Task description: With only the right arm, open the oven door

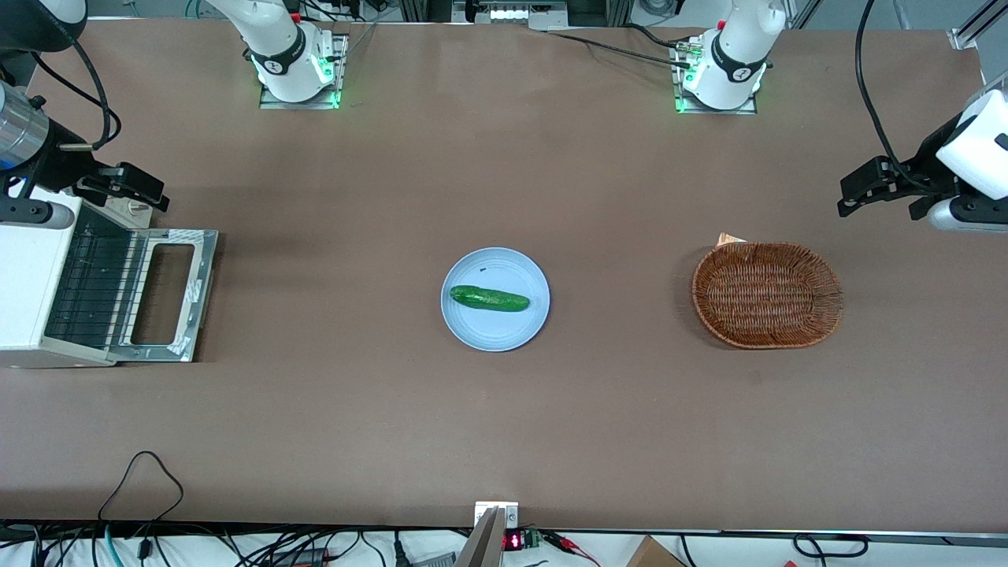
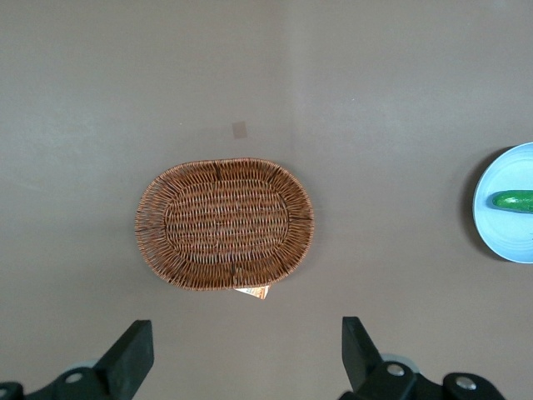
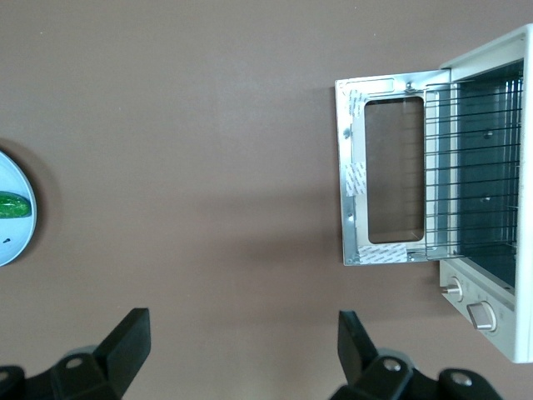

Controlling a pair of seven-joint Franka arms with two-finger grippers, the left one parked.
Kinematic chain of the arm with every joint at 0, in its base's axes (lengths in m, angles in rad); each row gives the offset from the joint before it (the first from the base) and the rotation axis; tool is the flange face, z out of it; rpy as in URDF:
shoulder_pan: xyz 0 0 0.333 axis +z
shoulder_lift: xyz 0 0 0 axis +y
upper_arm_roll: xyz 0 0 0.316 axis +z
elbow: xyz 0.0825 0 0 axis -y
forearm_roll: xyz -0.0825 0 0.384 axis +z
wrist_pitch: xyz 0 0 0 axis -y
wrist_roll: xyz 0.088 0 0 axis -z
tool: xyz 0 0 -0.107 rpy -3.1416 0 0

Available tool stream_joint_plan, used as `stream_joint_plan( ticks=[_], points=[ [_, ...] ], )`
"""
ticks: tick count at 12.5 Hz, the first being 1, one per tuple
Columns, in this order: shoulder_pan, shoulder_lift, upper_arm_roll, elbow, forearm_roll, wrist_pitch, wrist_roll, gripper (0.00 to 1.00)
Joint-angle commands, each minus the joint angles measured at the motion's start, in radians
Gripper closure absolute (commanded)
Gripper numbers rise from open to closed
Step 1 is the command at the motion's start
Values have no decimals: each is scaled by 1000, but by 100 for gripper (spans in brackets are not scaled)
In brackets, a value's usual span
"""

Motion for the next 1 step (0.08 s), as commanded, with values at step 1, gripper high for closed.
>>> stream_joint_plan(
  ticks=[1],
  points=[
    [-7, 14, 2, 31, -3, -23, -15, 0]
  ],
)
